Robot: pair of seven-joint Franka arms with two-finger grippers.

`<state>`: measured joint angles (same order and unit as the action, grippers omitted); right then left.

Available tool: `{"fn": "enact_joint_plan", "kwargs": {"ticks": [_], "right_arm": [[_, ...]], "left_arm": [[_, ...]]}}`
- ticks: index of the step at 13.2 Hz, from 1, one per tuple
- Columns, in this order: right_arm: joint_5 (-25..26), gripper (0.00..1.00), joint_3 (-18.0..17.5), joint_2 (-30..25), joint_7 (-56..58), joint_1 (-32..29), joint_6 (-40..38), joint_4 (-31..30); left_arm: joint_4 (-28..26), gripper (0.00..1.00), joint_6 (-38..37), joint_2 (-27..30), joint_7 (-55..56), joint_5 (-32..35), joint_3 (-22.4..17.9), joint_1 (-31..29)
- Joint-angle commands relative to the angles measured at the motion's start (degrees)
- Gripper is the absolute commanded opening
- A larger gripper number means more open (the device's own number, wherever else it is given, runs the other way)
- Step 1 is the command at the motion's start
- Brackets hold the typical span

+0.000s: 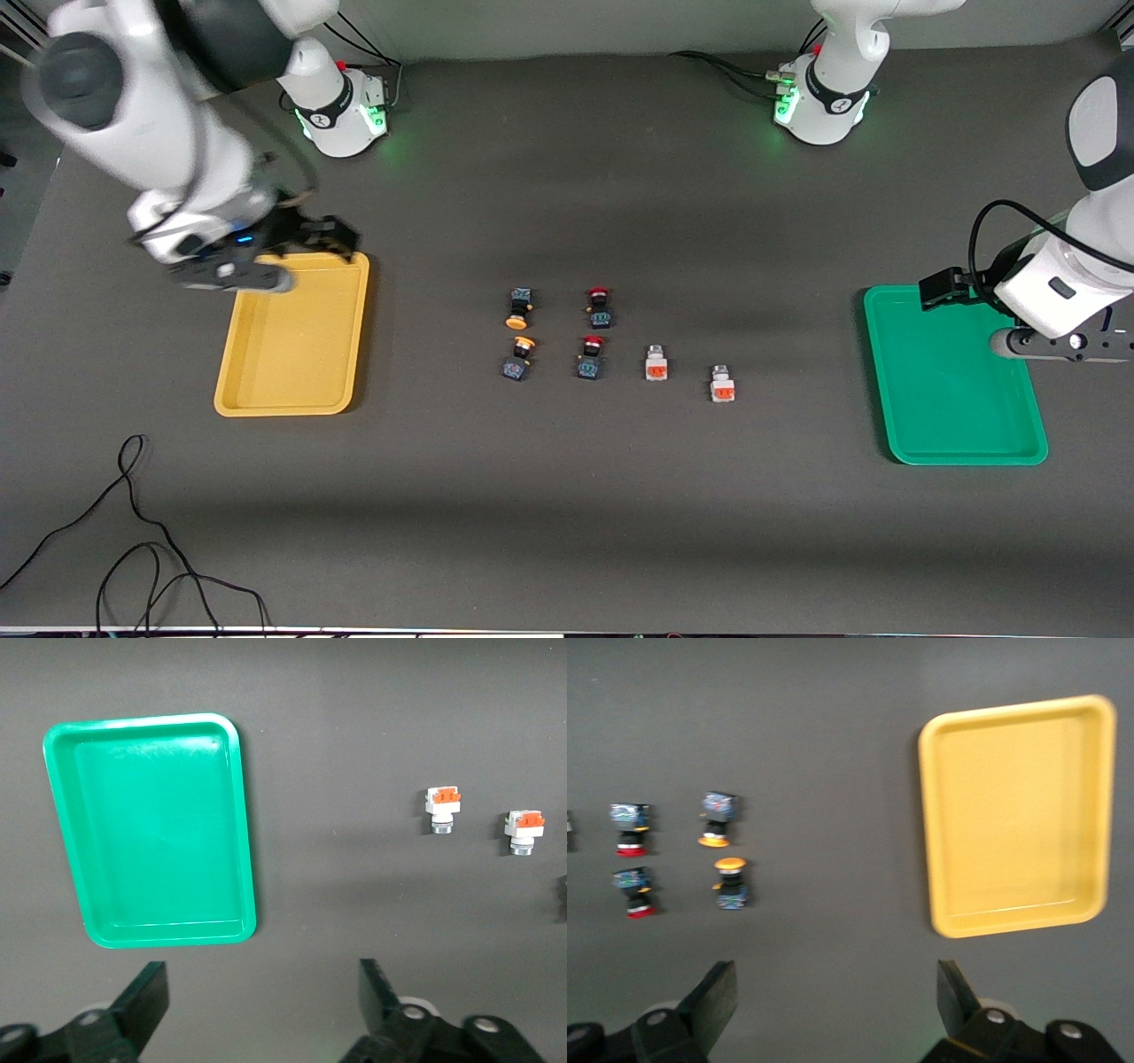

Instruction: Place green and yellow buttons in trays

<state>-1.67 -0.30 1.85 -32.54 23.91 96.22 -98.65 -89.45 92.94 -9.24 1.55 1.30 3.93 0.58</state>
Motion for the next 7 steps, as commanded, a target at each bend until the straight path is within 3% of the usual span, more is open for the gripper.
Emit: {"fn": "enact_joint_plan", "kwargs": {"ticks": [1, 4, 7], "right_arm": [[-0.6, 1.0, 0.7, 0.0, -12.3, 8.2, 4.4, -2.2], [-0.5, 1.0, 0.7, 2.1, -21.9, 15.9, 7.5, -2.0], [-0.2, 1.0, 0.7, 3.2, -21.7, 17.7, 9.6, -3.0]], "left_arm": [[2.3, 0.87, 0.0, -1.1, -0.4, -0.9, 0.0, 0.4], [4.0, 0.87, 0.0, -2.8, 1.8, -3.6, 0.4, 1.6], [4.0, 0.9, 0.3, -5.0, 8.4, -8.4, 1.3, 2.7]]}}
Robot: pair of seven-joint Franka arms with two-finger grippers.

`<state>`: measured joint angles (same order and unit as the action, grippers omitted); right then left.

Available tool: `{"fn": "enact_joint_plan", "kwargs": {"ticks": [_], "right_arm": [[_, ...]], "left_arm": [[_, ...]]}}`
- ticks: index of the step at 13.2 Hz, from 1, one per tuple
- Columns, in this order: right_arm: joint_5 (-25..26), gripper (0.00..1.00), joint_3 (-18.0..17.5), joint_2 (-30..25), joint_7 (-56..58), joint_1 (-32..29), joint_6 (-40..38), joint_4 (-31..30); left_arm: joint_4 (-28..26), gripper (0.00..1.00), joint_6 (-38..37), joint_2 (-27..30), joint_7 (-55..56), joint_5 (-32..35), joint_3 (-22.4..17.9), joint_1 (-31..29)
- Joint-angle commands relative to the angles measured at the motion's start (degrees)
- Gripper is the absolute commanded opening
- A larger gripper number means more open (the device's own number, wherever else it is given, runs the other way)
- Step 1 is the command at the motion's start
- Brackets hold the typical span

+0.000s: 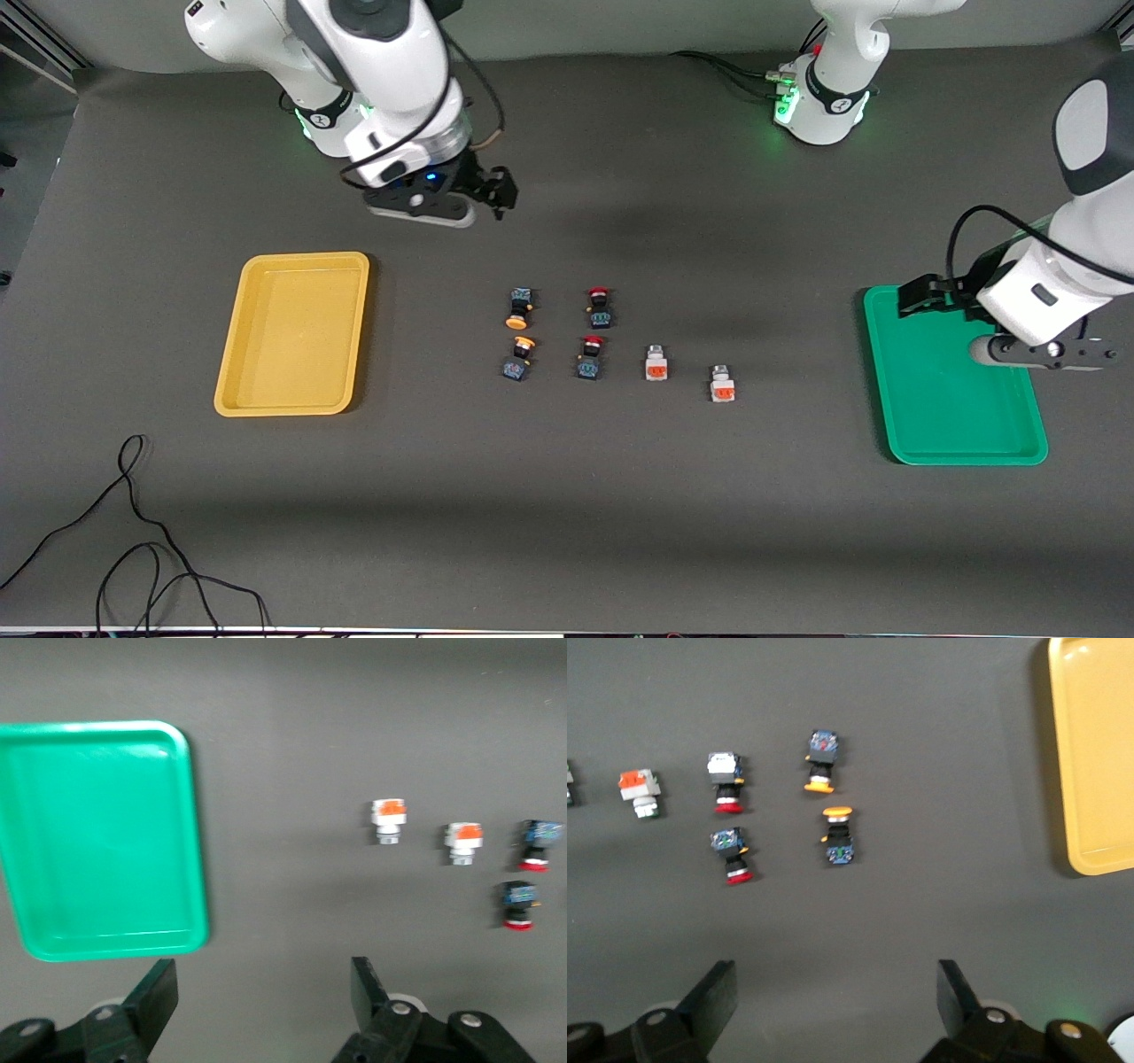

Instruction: Place green and yellow buttons in trays

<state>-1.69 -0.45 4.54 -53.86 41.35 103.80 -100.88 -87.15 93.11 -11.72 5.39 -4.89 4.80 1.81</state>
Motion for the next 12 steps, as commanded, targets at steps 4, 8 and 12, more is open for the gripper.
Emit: {"fn": "enact_joint_plan", "kwargs": {"ticks": [4, 8, 12], "right_arm": [[0.4, 1.0, 0.9, 1.0, -0.2, 1.1, 19.4, -14.0], [4.1, 1.0, 1.0, 9.4, -0.7, 1.4, 33.3, -19.0], [4.1, 1.0, 1.1, 17.4, -2.1, 1.3, 41.6, -19.0]], "left_arm": [[1.5, 0.97, 6.5, -8.5, 14.1, -1.3, 1.7, 7.5], [0.7, 0.99, 13.2, -16.1, 16.9, 0.8, 1.7, 12.6], [-7.6, 0.99, 27.0, -20.4, 16.2, 3.8, 1.7, 14.9]]}}
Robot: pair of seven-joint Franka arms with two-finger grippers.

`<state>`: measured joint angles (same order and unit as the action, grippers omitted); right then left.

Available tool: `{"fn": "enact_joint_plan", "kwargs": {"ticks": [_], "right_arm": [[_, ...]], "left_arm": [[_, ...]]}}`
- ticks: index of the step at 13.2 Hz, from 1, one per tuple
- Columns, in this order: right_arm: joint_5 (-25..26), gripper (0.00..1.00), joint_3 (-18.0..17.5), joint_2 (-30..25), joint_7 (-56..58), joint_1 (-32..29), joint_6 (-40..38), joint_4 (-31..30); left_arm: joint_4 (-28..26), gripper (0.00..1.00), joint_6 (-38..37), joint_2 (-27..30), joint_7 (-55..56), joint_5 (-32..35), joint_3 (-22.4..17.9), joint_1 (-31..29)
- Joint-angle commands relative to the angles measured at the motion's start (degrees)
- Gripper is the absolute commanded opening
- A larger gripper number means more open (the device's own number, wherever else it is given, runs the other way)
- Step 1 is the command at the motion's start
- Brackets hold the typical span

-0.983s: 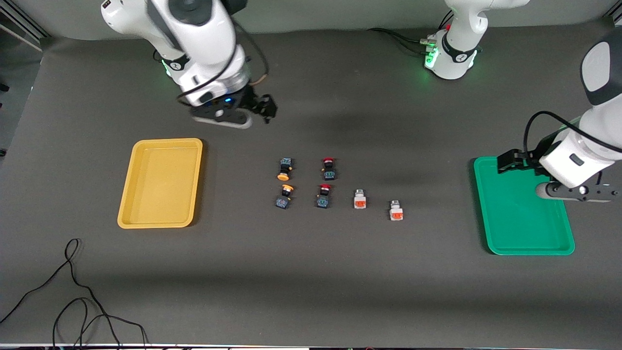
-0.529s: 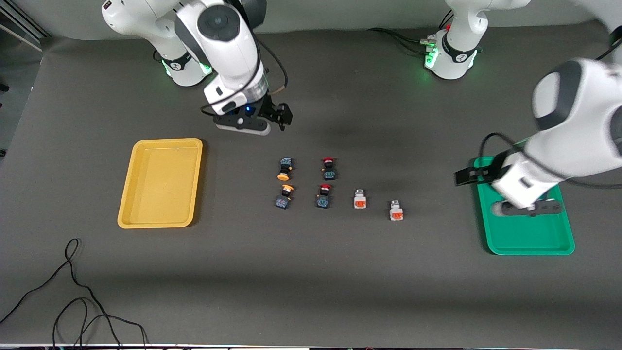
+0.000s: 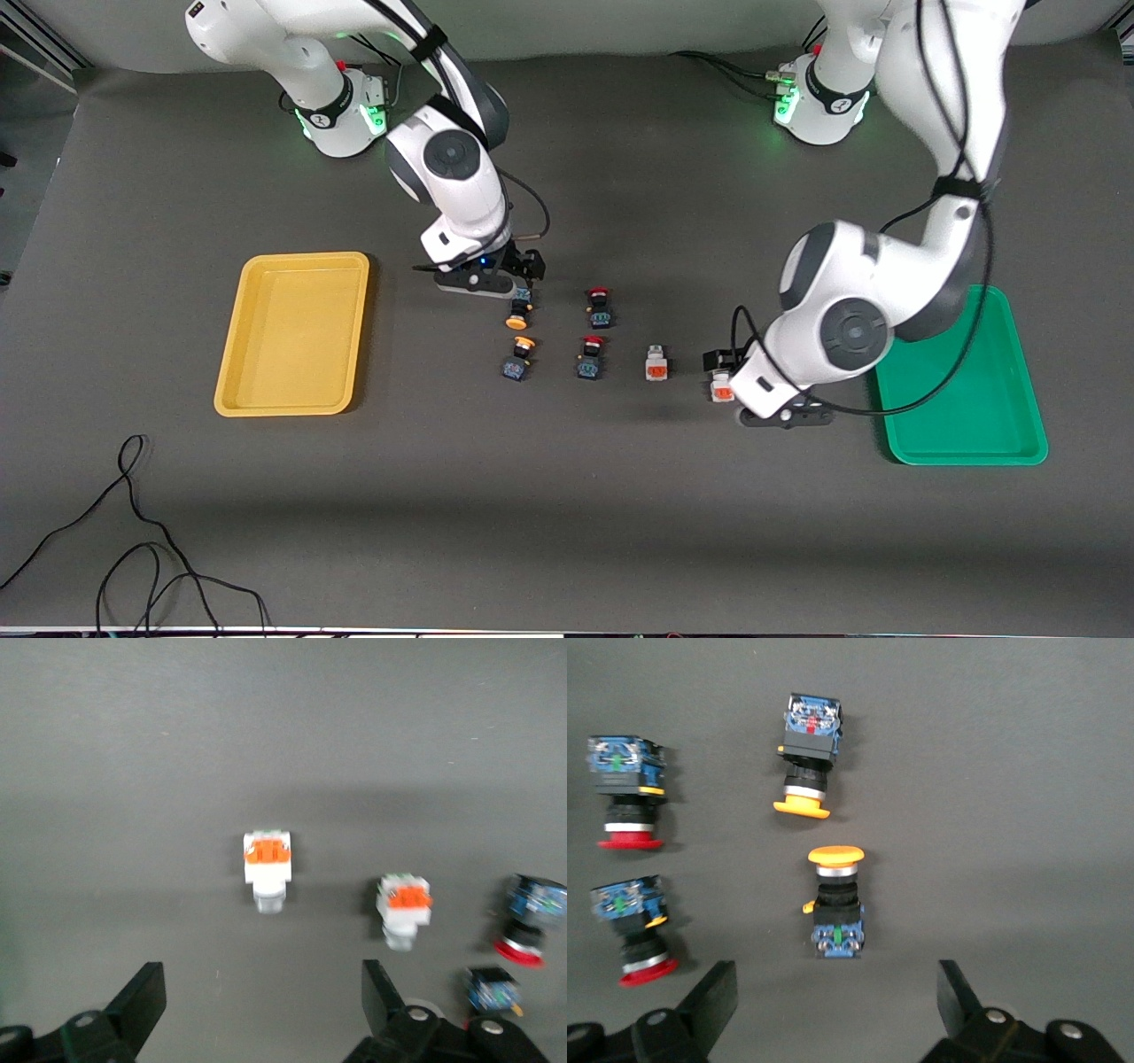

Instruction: Place green and yellow buttons in trays

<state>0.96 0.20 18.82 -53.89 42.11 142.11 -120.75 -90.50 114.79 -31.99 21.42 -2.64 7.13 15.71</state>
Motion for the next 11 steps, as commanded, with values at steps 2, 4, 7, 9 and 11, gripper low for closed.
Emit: {"fn": "enact_joint_plan", "kwargs": {"ticks": [2, 4, 7, 9, 11], "right_arm": [[1.4, 1.0, 0.4, 8.0, -2.6, 0.6, 9.6, 0.9], [1.4, 1.0, 0.5, 10.9, -2.7, 0.8, 12.6, 1.3], [1.5, 0.87, 0.6, 11.5, -2.6, 0.7, 12.7, 1.5], [1.6, 0.32, 0.6, 11.8, -2.5, 0.8, 12.7, 1.6], [2.4, 0.13, 0.6, 11.8, -2.3, 0.6, 12.7, 1.6]], "left_arm": [[-6.9, 0.99, 11.3, -2.4, 0.0, 3.2, -0.6, 1.1], [-7.5, 0.99, 16.3, -5.5, 0.0, 3.7, -0.7, 1.7], [-7.6, 0.98, 19.9, -7.6, 0.1, 3.7, -0.7, 1.9], [-7.6, 0.57, 19.9, -7.7, -0.1, 5.3, -0.8, 1.8], [-7.5, 0.0, 19.2, -7.7, 0.9, 6.5, -0.7, 1.6]]}}
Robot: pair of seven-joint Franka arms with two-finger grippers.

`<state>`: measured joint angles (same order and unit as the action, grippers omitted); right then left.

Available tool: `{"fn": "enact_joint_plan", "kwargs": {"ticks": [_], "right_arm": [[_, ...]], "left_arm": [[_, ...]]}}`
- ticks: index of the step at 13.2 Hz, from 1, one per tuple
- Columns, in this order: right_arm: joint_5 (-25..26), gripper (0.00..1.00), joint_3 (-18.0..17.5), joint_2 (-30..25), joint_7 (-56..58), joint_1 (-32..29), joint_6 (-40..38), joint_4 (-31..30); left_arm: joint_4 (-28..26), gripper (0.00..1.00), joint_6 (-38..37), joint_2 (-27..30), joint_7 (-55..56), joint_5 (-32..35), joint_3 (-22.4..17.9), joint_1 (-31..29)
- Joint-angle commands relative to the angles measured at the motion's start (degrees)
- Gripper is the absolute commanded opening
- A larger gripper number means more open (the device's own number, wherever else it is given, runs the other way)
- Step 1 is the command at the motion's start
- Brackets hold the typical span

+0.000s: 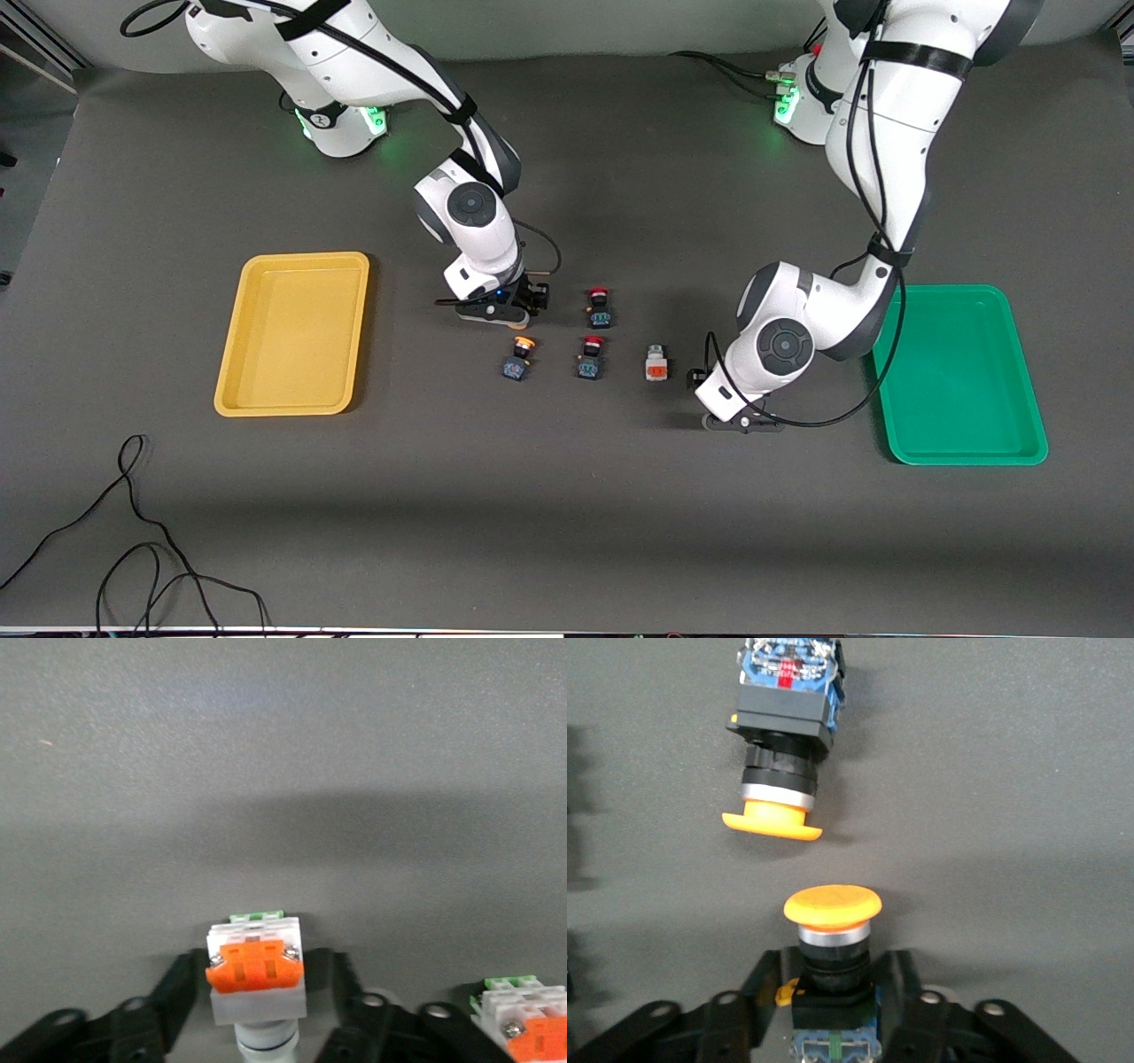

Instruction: Place green and yellow buttons in trays

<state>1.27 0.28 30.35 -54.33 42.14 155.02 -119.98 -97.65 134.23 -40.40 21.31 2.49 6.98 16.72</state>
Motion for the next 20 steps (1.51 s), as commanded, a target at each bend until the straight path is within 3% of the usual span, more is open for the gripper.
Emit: {"fn": "enact_joint_plan", "kwargs": {"ticks": [1, 3, 5, 9, 11, 14, 17, 20], "right_arm": [[2.1, 0.09, 0.5, 0.1, -1.7, 0.3, -0.3, 0.9], [2.2, 0.09, 1.4, -1.9, -1.3, 0.0, -3.5, 1.9], [2.2, 0.09, 1.7, -5.3, -1.0, 0.0, -11.4, 4.7], [1.3, 0.09, 1.7, -11.6, -1.0, 0.0, -32.4, 15.1], [1.1, 0.09, 2.4, -12.9, 2.3, -0.3, -41.3, 20.0], [-0.6, 0.09, 10.6, -18.2, 17.3, -0.6, -45.2, 18.1], [-2.8, 0.09, 23.1, -22.6, 39.2, -0.5, -47.7, 14.4], [-2.8, 0.09, 35.6, -26.0, 55.9, -0.4, -47.3, 8.8]], "left_arm": [[-0.3, 0.0, -0.8, 0.9, 1.5, 1.4, -0.7, 0.7], [0.5, 0.0, -4.6, 3.2, 1.6, 1.4, -0.8, 0.1], [4.5, 0.0, -13.4, 7.4, 1.7, 0.6, -0.8, -1.5], [22.1, 0.0, -39.8, 11.3, 0.6, 0.6, -0.8, -5.5], [29.7, 0.0, -48.8, 11.3, -1.4, 1.2, -0.8, -8.5], [31.6, 0.0, -50.5, 11.9, -14.0, 1.4, -0.9, -16.6], [29.3, 0.0, -47.7, 11.4, -26.5, 2.7, -1.0, -24.4], [23.8, 0.0, -41.1, 11.0, -31.2, 10.1, -1.0, -27.6]]}}
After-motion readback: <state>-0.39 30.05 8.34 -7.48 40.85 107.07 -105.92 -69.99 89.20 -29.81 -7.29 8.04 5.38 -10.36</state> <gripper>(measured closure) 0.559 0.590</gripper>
